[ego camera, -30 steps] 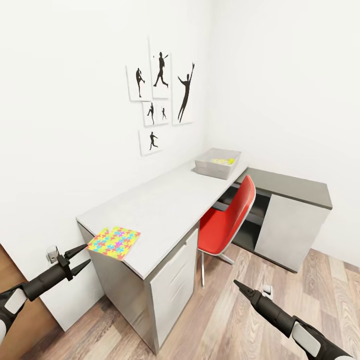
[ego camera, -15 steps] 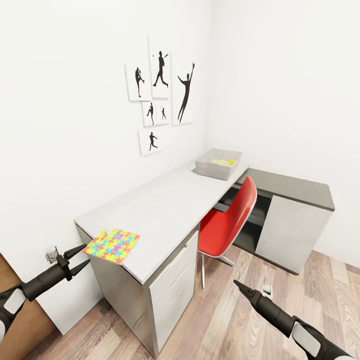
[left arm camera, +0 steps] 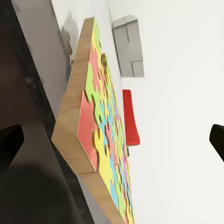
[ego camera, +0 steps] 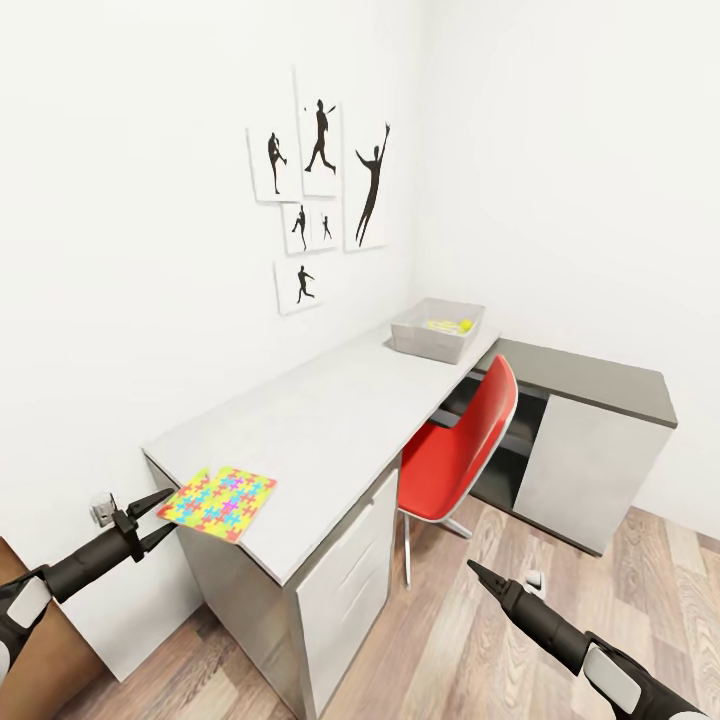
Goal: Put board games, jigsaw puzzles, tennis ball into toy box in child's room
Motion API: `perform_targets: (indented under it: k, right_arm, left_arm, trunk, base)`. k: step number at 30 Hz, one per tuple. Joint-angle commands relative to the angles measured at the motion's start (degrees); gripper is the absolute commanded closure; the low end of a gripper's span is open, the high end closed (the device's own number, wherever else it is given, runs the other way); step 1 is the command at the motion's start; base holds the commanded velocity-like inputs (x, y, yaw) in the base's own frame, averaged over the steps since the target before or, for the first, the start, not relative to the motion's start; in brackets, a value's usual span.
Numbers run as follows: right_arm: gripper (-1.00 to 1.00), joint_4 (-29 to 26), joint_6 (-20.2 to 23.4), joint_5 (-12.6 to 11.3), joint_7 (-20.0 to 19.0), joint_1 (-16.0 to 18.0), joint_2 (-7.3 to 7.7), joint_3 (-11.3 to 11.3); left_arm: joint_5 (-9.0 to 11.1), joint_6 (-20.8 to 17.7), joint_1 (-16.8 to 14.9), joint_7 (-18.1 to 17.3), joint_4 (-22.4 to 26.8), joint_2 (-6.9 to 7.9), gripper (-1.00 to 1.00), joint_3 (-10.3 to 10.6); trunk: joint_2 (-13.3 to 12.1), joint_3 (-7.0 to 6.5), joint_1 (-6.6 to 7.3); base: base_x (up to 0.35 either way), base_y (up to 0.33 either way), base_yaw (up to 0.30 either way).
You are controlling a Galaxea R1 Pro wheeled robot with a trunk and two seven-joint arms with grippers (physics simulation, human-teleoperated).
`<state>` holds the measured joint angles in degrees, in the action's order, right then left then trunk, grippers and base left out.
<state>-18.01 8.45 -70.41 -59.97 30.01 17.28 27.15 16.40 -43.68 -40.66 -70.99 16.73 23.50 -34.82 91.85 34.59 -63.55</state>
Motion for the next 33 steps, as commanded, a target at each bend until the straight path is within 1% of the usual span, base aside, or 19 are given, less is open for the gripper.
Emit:
perform_targets:
  k: [1, 21, 22, 33]
  right_arm:
    - [-1.00, -0.01, 0.60, -0.60, -0.14, 0.04, 0.04, 0.27]
    - [-1.00, -0.01, 0.60, -0.60, -0.14, 0.04, 0.05, 0.27]
    - [-1.00, -0.01, 0.60, -0.60, -0.14, 0.04, 0.04, 0.27]
    - [-1.00, -0.01, 0.60, -0.58, -0.14, 0.04, 0.04, 0.27]
  left_arm:
    - [0.21, -0.49, -0.04, -0.09, -0.03, 0.06, -1.00, 0.01]
    - [0.21, -0.92, -0.04, -0.12, -0.03, 0.20, -1.00, -0.04]
    - [0.21, -0.94, -0.04, -0.12, -0.03, 0.21, 1.00, -0.05]
    - [0.21, -0.97, -0.04, -0.12, -0.03, 0.23, 1.00, -0.07]
  trunk:
    - [0.03, 0.06, 0.00]
    - [0.03, 0.06, 0.00]
    - [0.03, 0.06, 0.00]
    - [0.03, 0.06, 0.00]
  base:
    - [0.007, 0.000, 0.000]
    - [0.001, 0.000, 0.000]
    - [0.000, 0.000, 0.000]
    - [0.000, 0.000, 0.000]
